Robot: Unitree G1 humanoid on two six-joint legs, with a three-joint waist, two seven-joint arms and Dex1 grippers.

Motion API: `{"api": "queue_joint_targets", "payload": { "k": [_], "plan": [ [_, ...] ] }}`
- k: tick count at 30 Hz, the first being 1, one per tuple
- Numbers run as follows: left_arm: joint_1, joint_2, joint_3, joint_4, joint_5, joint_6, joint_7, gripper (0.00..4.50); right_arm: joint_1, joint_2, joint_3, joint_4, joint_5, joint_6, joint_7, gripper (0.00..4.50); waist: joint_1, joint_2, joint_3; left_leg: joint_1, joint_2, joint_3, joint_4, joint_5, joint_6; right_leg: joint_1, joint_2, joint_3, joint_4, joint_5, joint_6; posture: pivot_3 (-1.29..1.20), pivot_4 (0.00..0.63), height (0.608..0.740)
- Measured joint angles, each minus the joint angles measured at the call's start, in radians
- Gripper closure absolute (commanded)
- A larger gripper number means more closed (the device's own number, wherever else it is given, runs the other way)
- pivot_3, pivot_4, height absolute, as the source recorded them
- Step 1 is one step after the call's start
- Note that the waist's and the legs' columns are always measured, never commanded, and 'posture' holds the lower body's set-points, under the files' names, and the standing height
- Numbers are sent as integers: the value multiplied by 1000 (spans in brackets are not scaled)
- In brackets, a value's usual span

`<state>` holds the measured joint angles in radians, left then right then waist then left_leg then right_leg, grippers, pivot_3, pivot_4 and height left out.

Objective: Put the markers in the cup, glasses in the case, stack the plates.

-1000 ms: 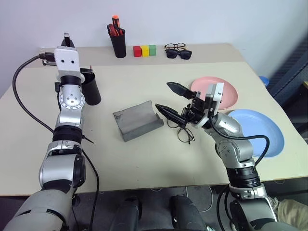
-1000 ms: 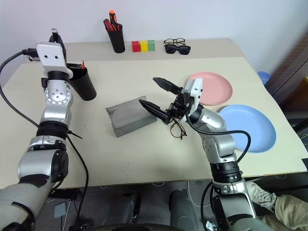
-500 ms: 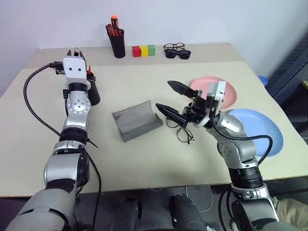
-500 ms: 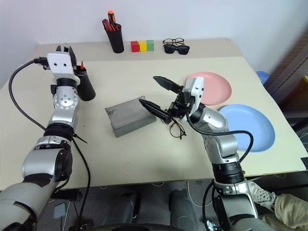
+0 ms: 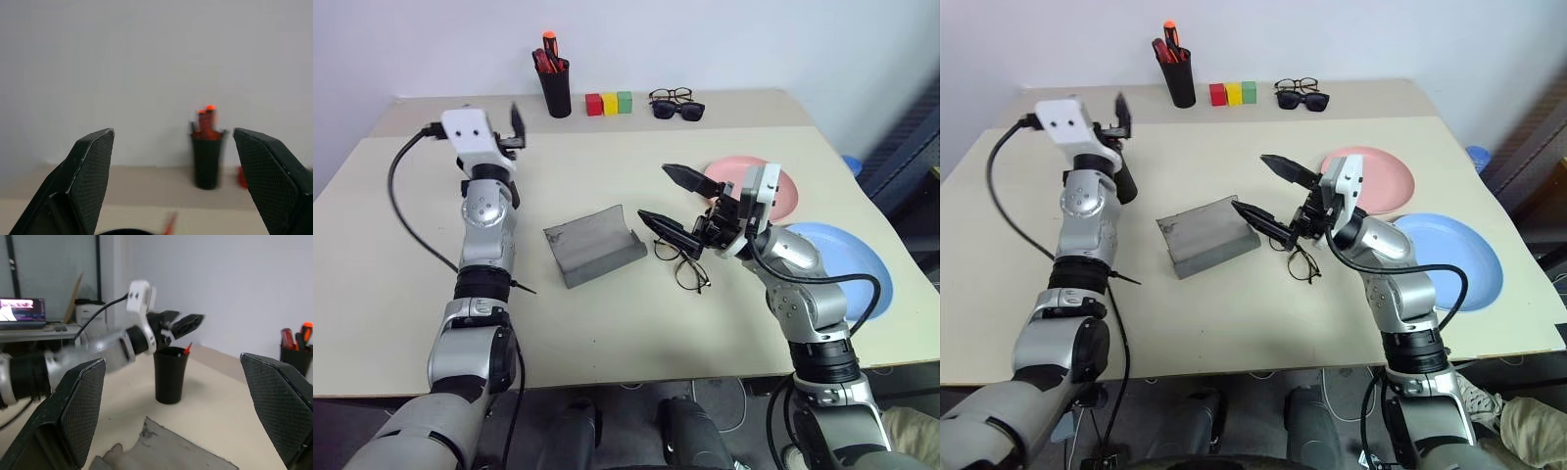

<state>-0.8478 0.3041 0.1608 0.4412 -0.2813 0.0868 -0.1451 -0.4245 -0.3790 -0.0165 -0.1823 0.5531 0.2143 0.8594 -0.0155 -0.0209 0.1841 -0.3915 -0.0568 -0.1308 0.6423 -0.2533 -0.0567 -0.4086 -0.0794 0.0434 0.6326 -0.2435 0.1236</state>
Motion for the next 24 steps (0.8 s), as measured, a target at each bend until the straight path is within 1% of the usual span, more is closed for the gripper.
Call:
{"api": "queue_joint_targets", "payload": {
  "k": [1,3,6,7,10,13,16,19,24],
  "plan": [
    [16,43,-46,-113,-79,194,-108,537,38,-23,-10,-32,-2,15,-17,0,-4,0,0,0,0,0,0,-1,1,0,0,0,0,0,1,0,150,740],
    [34,110,-112,-243,-157,406,-243,537,99,-51,-30,-76,-3,42,-42,0,-8,0,0,0,0,0,0,-1,1,-1,0,0,0,-1,1,0,150,740],
    [71,207,-182,-363,-211,604,-379,537,194,-102,-52,-143,-4,64,-59,0,-23,2,1,1,0,1,-2,-1,1,-1,1,1,0,-1,0,0,150,740],
    [72,256,-213,-385,-233,693,-439,537,240,-120,-67,-176,-2,76,-66,0,-27,3,1,1,1,0,-1,-1,1,-1,1,1,1,-1,0,0,150,740],
    [65,397,-284,-426,-274,872,-591,537,363,-185,-121,-248,14,114,-67,0,-29,4,2,2,1,1,-1,-1,1,0,2,1,1,-1,0,0,150,740],
    [56,481,-349,-442,-293,976,-722,537,455,-252,-166,-297,34,170,-64,0,-26,5,3,2,1,1,1,-1,1,2,2,1,1,-3,-3,0,150,740],
    [43,514,-401,-445,-299,1027,-816,537,513,-279,-196,-337,58,200,-57,0,-23,4,3,2,2,1,3,0,1,3,2,1,0,-4,-3,0,150,740],
    [9,560,-480,-458,-294,1059,-906,537,578,-299,-224,-367,61,198,-38,0,-20,4,3,1,2,1,3,0,2,3,1,1,0,-4,-2,0,150,740],
    [0,565,-588,-484,-250,1063,-969,537,661,-322,-235,-376,46,180,1,0,-15,4,3,0,2,1,3,-1,2,2,0,1,-1,-4,-2,0,150,740]
  ]
}}
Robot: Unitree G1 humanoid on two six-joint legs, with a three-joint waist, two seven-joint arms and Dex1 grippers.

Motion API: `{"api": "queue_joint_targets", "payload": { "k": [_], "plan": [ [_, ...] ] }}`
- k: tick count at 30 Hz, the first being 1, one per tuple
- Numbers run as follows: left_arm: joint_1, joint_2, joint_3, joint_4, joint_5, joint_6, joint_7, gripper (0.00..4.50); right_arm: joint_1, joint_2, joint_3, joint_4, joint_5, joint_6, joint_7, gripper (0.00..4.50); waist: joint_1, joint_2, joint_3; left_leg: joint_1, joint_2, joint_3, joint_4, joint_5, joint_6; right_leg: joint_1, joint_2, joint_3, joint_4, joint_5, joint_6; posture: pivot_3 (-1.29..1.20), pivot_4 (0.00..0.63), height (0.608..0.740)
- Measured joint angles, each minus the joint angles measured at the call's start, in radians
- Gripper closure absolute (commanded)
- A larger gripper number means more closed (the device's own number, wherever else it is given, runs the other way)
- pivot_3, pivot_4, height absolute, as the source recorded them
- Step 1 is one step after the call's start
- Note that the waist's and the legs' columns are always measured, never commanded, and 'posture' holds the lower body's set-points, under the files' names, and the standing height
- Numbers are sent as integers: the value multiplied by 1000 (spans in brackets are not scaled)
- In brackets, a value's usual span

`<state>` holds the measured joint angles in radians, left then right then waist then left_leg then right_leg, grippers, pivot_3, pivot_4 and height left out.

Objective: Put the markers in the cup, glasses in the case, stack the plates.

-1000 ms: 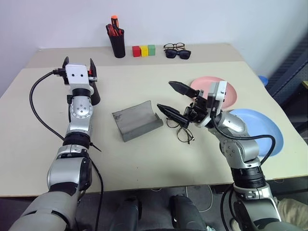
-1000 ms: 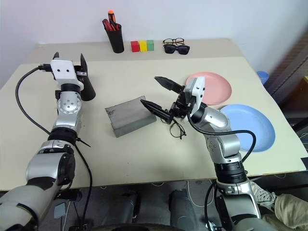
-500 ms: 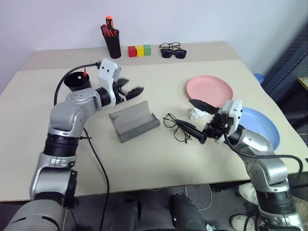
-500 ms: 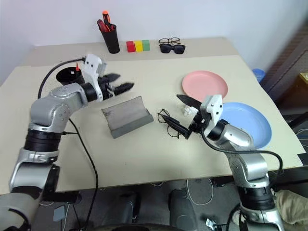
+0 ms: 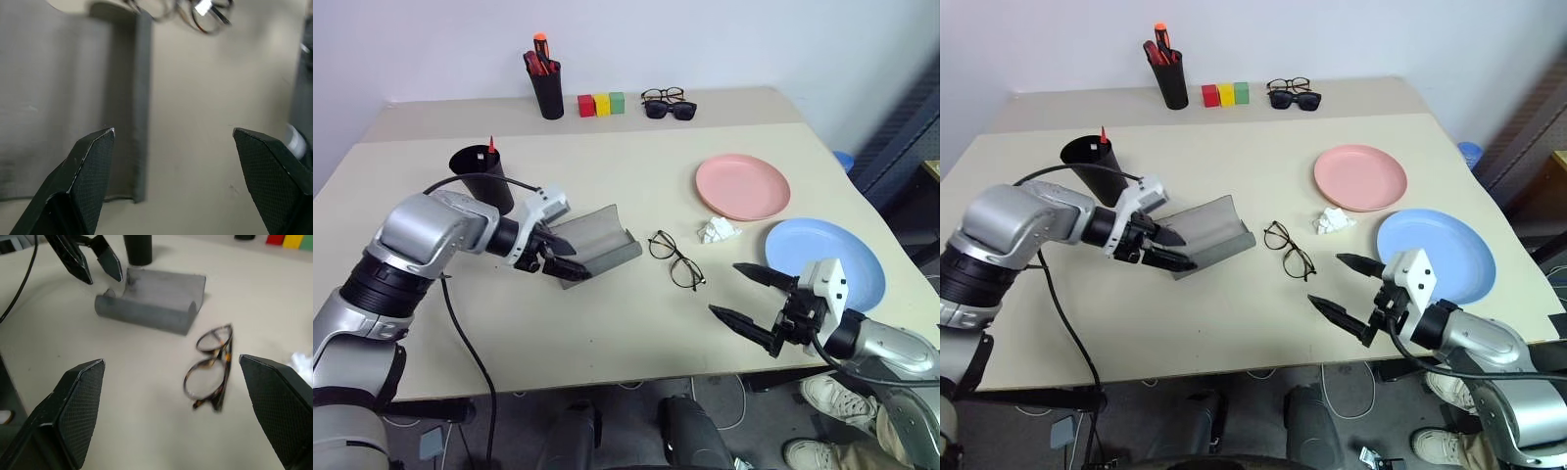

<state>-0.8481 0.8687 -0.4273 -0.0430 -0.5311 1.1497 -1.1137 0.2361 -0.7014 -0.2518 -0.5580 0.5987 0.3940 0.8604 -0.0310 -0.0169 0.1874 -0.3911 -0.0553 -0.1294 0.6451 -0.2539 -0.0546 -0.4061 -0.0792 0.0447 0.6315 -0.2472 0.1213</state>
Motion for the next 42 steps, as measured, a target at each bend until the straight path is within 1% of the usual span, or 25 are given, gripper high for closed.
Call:
{"api": "queue_joint_targets", "payload": {
  "k": [4,6,10,13,18,19,20,25,29,36,39,42],
  "plan": [
    [0,-34,-34,3,40,-4,-5,537,70,-24,-22,-1,-10,-23,44,0,11,-1,1,0,0,1,0,0,0,0,0,0,0,0,0,0,150,740],
    [0,-45,-41,8,62,-12,-5,537,76,-27,-44,-2,-10,-35,55,0,15,0,1,0,0,1,0,0,0,0,0,0,0,-1,1,0,150,740],
    [-1,-105,-63,61,113,-27,28,537,80,-33,-75,7,-16,-66,83,0,20,-1,1,0,0,1,1,0,0,1,0,0,-1,-2,3,0,150,740],
    [-3,-153,-69,99,153,-29,67,1364,78,-33,-76,23,-18,-80,93,0,20,-1,1,0,0,0,1,0,1,1,-1,0,-1,-2,3,0,150,740],
    [-12,-204,-68,124,190,-20,107,3782,72,-32,-76,65,-29,-113,113,0,20,-1,1,0,0,1,1,0,1,1,-1,0,-1,-2,3,0,150,740],
    [-12,-210,-68,124,193,-19,110,4351,69,-32,-76,73,-31,-119,117,0,20,-2,1,0,0,0,1,0,1,1,-1,0,-1,-2,3,0,150,740],
    [-12,-210,-66,122,193,-19,110,4442,67,-32,-76,78,-32,-122,120,0,20,-2,1,0,0,0,1,0,1,1,-1,0,-1,-2,3,0,150,740],
    [-15,-185,-66,109,191,-19,77,4442,65,-29,-75,98,-37,-150,132,0,17,-2,1,0,0,0,0,0,1,0,-1,0,-1,0,1,0,150,740],
    [-11,-94,-81,61,195,-66,-17,4442,64,-23,-75,114,-38,-164,138,0,18,-1,2,0,0,1,0,0,1,0,-1,0,-1,0,0,0,150,740],
    [53,27,-144,27,269,-305,-193,4442,67,-9,-69,116,-42,-188,138,0,20,-1,2,0,0,1,0,0,1,0,-1,0,-1,0,-1,0,150,740],
    [56,43,-147,35,307,-393,-253,4442,62,-1,-56,115,-48,-188,126,0,21,-1,2,0,1,1,1,0,1,1,-1,0,-1,-1,-1,0,150,740],
    [69,43,-149,55,342,-437,-272,4442,55,7,-35,107,-54,-186,109,0,20,-1,2,0,1,1,1,0,1,1,-1,0,-1,-1,-1,0,150,740]
  ]
}}
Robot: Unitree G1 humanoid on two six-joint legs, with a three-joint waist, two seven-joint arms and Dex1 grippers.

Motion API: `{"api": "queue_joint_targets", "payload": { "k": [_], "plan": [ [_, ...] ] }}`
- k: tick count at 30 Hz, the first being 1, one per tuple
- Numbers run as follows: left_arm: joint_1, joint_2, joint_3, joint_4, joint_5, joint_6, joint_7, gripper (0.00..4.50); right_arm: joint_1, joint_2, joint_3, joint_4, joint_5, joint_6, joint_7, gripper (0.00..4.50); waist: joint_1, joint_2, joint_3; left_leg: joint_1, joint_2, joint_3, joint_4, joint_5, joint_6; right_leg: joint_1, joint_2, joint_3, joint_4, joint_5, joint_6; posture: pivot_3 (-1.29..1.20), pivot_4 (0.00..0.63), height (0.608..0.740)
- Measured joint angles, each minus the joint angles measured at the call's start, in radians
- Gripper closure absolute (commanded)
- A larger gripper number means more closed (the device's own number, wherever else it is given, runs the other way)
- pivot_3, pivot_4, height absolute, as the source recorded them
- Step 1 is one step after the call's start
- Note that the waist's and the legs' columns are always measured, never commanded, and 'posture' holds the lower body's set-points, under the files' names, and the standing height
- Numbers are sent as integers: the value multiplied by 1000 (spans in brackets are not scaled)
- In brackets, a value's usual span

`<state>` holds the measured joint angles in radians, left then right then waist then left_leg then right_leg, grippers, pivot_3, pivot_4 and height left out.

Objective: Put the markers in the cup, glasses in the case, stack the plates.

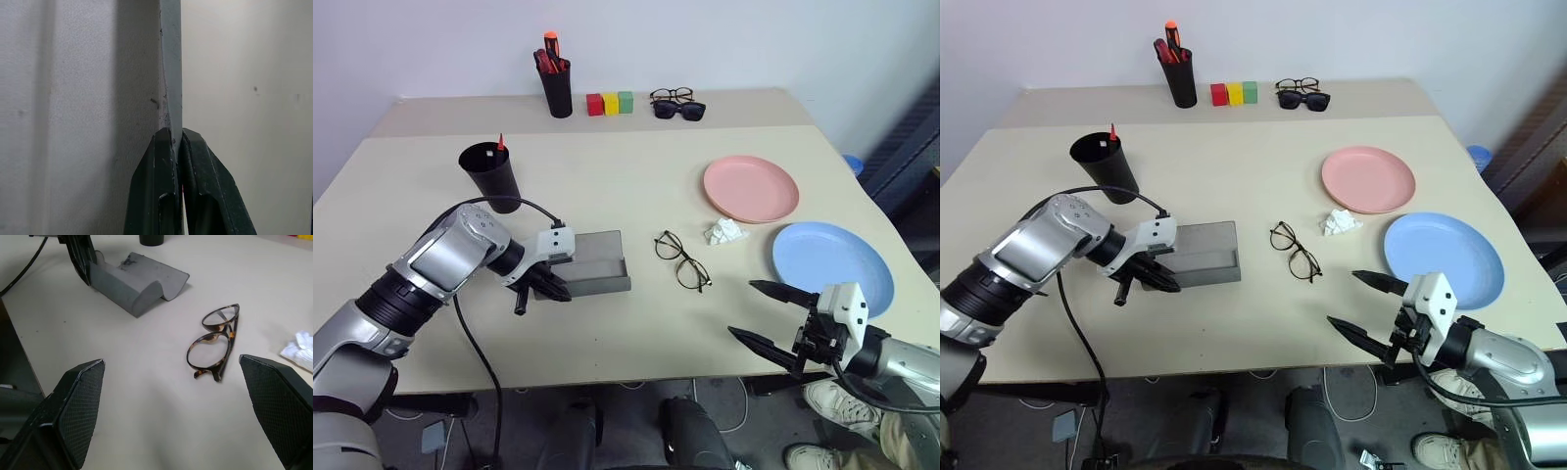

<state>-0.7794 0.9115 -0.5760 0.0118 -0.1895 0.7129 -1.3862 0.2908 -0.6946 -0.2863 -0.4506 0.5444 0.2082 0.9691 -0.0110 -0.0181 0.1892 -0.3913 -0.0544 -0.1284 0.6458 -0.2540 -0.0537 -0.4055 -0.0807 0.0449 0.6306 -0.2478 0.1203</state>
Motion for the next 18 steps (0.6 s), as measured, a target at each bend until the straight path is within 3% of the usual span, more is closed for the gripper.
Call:
{"api": "queue_joint_targets", "payload": {
  "k": [9,18],
  "plan": [
    [13,-13,10,3,31,-28,-18,4442,-36,10,36,-28,-12,13,-66,0,0,0,0,0,0,0,0,0,0,0,0,0,0,0,0,0,150,740],
    [8,-127,8,-21,51,21,-2,4442,-87,10,48,-28,-85,37,-168,0,0,0,0,0,-1,0,1,0,1,0,0,0,0,0,0,0,150,740]
  ]
}}
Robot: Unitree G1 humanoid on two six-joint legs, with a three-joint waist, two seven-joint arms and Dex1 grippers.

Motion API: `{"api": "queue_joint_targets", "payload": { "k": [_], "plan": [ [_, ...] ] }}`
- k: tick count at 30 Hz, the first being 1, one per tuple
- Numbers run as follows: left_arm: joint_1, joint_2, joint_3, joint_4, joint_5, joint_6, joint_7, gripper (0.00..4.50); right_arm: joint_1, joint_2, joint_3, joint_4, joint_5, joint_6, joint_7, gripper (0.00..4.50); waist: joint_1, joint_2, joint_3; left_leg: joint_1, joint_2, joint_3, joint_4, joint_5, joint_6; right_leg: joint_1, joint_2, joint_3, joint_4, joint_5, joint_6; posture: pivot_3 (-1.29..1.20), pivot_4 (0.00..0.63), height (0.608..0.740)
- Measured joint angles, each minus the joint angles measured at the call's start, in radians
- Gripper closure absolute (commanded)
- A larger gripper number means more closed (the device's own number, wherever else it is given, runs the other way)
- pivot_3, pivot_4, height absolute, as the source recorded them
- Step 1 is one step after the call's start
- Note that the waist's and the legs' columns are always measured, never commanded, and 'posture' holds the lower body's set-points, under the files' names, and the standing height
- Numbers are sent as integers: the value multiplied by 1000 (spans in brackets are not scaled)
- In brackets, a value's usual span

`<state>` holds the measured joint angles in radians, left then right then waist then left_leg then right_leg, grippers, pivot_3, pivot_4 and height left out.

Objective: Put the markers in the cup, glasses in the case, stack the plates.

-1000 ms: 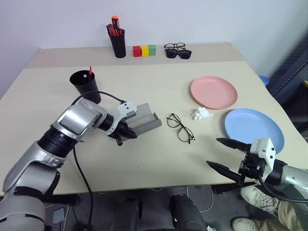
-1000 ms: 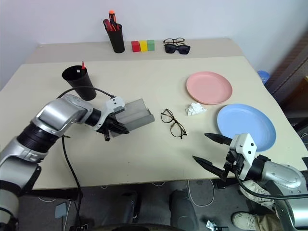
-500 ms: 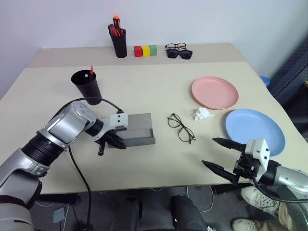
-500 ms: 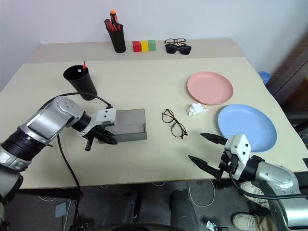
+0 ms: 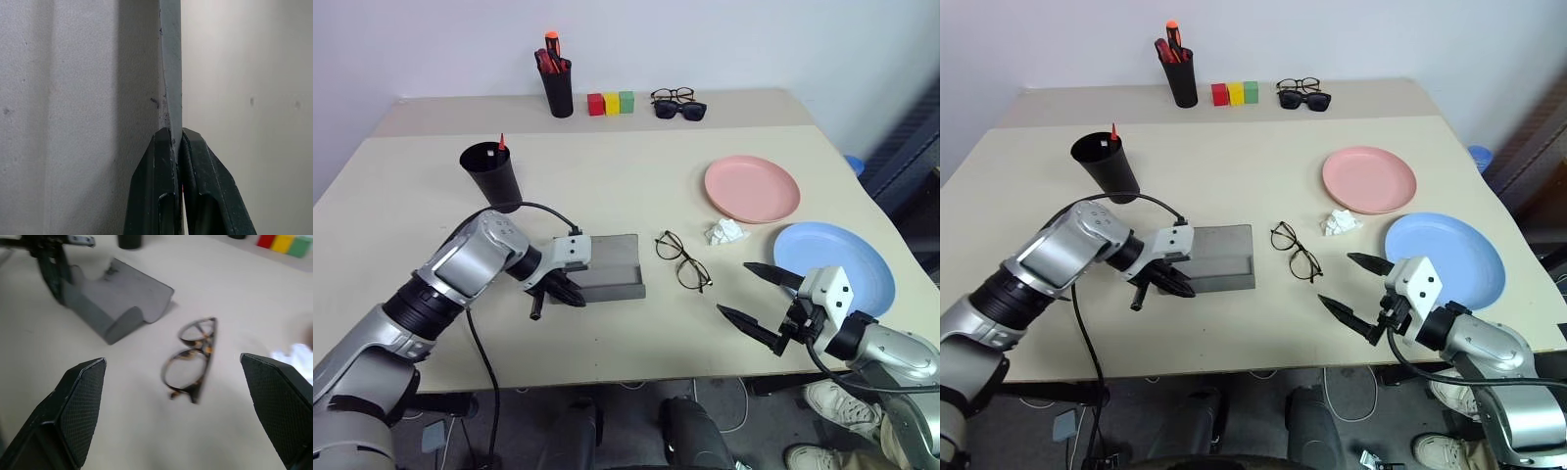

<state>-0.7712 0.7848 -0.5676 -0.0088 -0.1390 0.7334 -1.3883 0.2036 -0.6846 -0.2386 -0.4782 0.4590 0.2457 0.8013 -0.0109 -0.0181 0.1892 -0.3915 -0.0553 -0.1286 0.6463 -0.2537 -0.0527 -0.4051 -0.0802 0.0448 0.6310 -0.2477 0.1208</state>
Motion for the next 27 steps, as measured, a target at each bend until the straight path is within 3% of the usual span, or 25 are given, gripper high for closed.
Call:
{"api": "queue_joint_targets", "payload": {
  "k": [6,16,19,23,27],
  "plan": [
    [-31,-48,-2,-22,5,46,14,4442,-32,-21,19,-1,-21,78,-29,0,-5,0,0,0,0,0,0,0,0,0,0,0,0,0,0,0,150,740],
    [-10,-48,-4,-72,8,95,41,4442,-73,-33,48,-23,-11,162,-24,0,-2,0,0,0,0,0,0,0,0,0,0,0,0,1,1,0,150,740],
    [-4,-47,-4,-80,8,104,45,3427,-91,-33,71,-25,-21,162,-24,0,-3,0,0,0,0,0,0,0,0,0,0,0,1,1,1,0,150,740],
    [5,-48,-4,-92,8,107,48,1477,-114,-33,82,-25,-24,170,-22,0,-3,0,0,0,0,0,0,0,0,0,0,0,1,1,1,0,150,740],
    [5,-52,2,-92,-5,119,66,1477,-174,-35,109,-17,-11,223,-10,0,-3,0,0,0,0,0,1,0,0,0,0,0,1,1,1,0,150,740]
  ]
}}
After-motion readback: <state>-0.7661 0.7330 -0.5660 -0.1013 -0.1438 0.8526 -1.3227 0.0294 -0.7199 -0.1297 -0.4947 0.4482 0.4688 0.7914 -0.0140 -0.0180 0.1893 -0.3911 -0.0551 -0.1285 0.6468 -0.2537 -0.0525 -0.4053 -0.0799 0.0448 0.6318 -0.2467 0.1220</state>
